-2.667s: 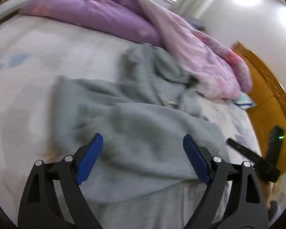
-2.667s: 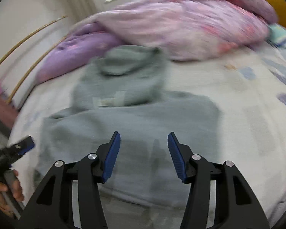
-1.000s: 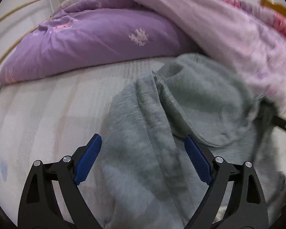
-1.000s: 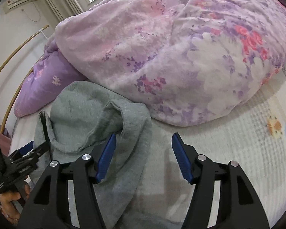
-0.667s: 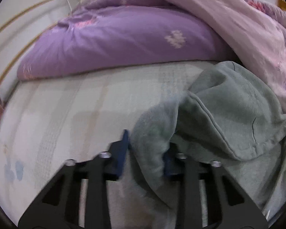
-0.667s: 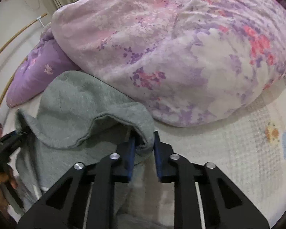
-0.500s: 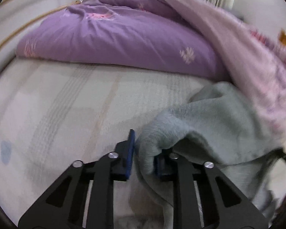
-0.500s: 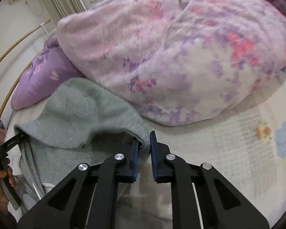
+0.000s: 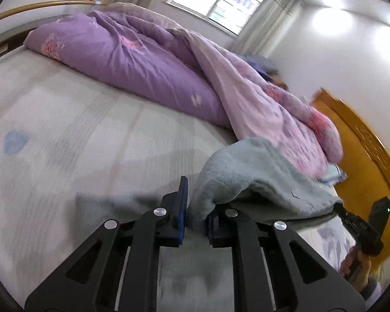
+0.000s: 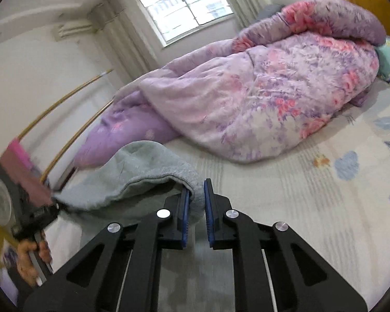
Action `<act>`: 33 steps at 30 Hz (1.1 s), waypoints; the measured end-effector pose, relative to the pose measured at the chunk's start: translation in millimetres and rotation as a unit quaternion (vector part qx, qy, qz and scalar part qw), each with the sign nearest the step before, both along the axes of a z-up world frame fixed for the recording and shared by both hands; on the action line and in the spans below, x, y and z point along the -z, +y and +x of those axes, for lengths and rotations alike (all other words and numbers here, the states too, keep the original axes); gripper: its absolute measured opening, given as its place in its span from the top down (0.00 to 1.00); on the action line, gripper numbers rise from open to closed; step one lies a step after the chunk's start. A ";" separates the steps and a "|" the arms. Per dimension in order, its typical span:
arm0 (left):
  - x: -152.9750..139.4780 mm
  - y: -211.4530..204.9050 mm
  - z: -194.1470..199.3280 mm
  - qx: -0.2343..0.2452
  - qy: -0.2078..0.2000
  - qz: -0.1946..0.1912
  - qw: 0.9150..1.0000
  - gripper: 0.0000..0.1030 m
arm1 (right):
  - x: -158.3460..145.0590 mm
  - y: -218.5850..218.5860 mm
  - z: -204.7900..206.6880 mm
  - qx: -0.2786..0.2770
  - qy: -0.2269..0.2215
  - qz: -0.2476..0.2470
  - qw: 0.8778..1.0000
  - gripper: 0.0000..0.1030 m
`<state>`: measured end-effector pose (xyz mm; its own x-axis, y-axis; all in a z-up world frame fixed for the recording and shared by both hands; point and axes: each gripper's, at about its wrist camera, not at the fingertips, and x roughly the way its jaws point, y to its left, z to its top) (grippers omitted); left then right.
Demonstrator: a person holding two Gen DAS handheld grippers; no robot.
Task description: Fold large clothes
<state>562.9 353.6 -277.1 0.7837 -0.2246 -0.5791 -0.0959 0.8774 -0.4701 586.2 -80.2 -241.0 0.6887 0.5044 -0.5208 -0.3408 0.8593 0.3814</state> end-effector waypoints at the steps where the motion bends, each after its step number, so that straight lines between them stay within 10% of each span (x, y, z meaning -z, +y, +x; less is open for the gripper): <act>1: 4.3 -1.3 -14.1 0.008 0.001 -0.011 1.000 0.84 | 1.9 -0.7 -13.0 -0.002 -0.007 -0.008 1.000 0.90; 10: 41.2 -10.6 -81.6 -0.003 0.078 -0.058 0.995 0.48 | 70.7 -9.6 -88.3 -0.016 0.124 -0.028 0.992 0.80; 16: -21.0 -15.5 -82.9 -0.002 0.000 0.020 1.000 0.22 | 23.7 -31.2 -97.4 0.002 0.076 0.012 0.997 0.49; 30: 29.3 -66.6 104.9 0.051 0.224 0.064 0.971 0.22 | 55.8 63.1 46.1 -0.052 0.215 -0.007 0.975 0.45; 32: 38.6 -69.7 111.5 0.052 0.228 0.074 0.969 0.32 | 69.3 67.2 55.0 -0.049 0.231 -0.005 0.972 0.45; 33: 42.0 -71.6 111.8 0.058 0.227 0.085 0.969 0.53 | 74.7 67.7 56.7 -0.050 0.233 0.002 0.971 0.54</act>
